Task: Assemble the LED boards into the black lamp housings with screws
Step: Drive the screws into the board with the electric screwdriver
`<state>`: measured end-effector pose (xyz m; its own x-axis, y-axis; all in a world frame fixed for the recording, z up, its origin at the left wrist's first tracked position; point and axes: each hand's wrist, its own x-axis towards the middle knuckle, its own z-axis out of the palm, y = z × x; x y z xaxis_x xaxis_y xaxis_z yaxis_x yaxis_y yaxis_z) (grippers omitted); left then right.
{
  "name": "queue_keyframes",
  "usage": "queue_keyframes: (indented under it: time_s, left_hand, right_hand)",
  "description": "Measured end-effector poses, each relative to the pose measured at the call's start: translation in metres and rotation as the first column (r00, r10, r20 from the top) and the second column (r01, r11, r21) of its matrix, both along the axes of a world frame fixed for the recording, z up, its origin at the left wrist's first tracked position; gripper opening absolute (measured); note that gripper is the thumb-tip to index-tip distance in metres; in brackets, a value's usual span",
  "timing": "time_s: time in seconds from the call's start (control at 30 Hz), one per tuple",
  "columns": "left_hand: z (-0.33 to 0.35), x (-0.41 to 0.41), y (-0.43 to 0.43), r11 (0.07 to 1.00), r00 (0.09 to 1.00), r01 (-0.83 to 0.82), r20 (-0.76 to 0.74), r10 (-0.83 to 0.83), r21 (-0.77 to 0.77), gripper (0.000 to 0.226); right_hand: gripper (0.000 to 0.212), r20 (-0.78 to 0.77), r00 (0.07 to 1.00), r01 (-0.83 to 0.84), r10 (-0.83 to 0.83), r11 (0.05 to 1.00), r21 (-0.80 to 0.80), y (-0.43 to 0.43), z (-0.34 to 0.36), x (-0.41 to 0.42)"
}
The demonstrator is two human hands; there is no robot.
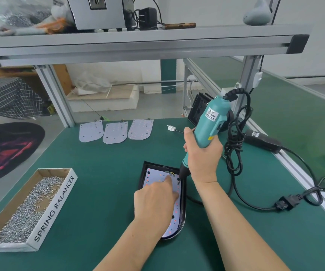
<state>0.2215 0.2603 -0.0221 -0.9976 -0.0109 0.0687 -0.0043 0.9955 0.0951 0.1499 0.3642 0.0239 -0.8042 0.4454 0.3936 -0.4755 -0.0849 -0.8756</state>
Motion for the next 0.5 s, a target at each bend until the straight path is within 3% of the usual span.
queue_keyframes:
  time_s: [0.23,0.5]
  left_hand:
    - [0.0046,0.0035,0.0015,1.0,1.0,0.01,0.002,-0.009,-0.021,0.033]
    - [0.0101,0.0068,0.0022,1.0,0.999,-0.015,0.043,0.015,0.011,0.032]
  right_hand:
    - [0.044,0.029,0.999,-0.017,0.014,0.995,0.099,-0.0054,-0.0016,-0.0014]
    - [0.04,0.058,0.997,-0.052,0.05,0.998,0.033,-0.0016,-0.0048,0.0043]
